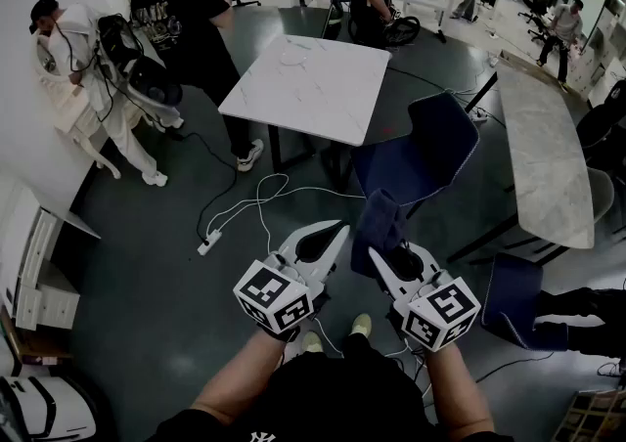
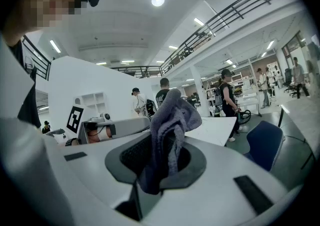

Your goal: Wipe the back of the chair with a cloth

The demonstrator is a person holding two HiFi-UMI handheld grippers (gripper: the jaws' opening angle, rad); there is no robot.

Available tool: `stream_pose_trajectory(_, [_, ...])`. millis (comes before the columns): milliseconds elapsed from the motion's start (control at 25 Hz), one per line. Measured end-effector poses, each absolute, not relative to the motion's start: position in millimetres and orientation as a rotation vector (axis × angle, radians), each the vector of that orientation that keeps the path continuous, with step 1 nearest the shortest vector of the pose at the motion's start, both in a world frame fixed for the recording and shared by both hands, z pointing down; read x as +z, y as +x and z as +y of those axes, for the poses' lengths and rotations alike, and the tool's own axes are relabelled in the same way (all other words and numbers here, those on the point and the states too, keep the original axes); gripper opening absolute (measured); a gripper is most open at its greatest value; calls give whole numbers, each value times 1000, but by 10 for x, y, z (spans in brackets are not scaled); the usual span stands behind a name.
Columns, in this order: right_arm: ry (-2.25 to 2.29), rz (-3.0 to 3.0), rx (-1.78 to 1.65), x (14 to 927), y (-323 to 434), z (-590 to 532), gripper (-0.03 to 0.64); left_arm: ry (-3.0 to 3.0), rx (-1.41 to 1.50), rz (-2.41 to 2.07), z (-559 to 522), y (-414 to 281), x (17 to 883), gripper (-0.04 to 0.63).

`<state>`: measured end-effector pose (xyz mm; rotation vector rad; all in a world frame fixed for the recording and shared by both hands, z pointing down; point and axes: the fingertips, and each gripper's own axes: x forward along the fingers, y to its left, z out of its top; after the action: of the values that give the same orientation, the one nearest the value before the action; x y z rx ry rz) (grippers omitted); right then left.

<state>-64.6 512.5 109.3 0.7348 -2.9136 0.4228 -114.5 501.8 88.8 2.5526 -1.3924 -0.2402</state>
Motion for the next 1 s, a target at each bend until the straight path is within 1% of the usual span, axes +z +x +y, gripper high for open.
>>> stream_pose_trajectory(560, [719,-2921,409,1110,-611,5193,74,2562,-250,-1401,5086,-1065,906,8])
stream_pose_trajectory(720, [702,-2929,474,1227,-645,5296,75,2563,-242,-1397,5213,-1087,1027,8])
stream_pose_trajectory(1000, [665,-2928,548,1156,-625,5059,77,2504,-228,-1434,4988,-1095,997,8])
